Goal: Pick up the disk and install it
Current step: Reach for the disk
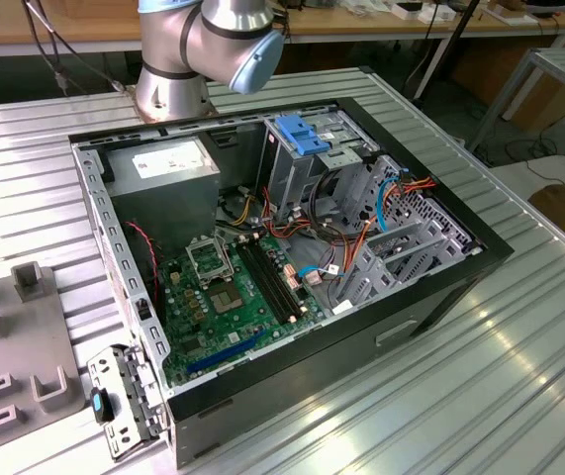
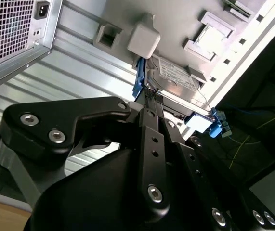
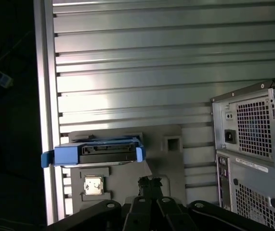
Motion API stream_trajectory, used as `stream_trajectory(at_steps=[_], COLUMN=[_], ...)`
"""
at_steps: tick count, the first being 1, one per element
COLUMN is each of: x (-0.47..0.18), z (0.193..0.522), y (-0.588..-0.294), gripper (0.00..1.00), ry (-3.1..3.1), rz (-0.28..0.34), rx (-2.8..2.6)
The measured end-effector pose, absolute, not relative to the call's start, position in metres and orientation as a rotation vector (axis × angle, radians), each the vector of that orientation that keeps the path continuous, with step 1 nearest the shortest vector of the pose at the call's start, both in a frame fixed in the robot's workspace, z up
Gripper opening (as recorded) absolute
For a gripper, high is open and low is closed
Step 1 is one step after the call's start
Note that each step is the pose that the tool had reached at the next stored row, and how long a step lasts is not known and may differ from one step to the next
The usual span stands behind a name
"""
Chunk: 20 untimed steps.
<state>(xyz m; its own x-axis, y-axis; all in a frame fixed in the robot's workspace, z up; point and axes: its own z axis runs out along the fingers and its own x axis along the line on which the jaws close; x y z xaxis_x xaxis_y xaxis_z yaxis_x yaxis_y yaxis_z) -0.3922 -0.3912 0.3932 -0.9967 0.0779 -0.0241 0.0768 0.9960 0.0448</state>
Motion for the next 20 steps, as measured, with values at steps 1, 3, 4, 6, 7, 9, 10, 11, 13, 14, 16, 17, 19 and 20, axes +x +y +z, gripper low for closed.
stream_trajectory(at_steps=[1, 3, 4, 6, 7, 9, 10, 11, 13, 14, 16, 17, 19, 20], x=[-0.393, -0.397, -0.399, -0.410, -0.413, -0.425, -0.430, -0.436, -0.445, -0.450, -0.456, -0.462, -0.469, -0.473], z=[0.393, 0.393, 0.393, 0.393, 0.393, 0.393, 0.393, 0.393, 0.393, 0.393, 0.392, 0.392, 0.392, 0.392], y=[-0.390, -0.389, -0.389, -0.388, -0.388, -0.387, -0.387, -0.386, -0.382, -0.379, -0.376, -0.374, -0.373, -0.372], gripper=[0.11, 0.11, 0.11, 0.11, 0.11, 0.11, 0.11, 0.11, 0.11, 0.11, 0.11, 0.11, 0.11, 0.11], ry=[3.113, 3.112, 3.112, 3.112, 3.112, 3.112, 3.112, 3.112, 3.112, 3.112, 3.112, 3.112, 3.112, 3.113], rz=[0.068, 0.068, 0.068, 0.068, 0.068, 0.068, 0.068, 0.068, 0.068, 0.068, 0.068, 0.068, 0.068, 0.068], rx=[0.122, 0.127, 0.128, 0.131, 0.131, 0.133, 0.134, 0.135, 0.135, 0.135, 0.135, 0.135, 0.135, 0.136])
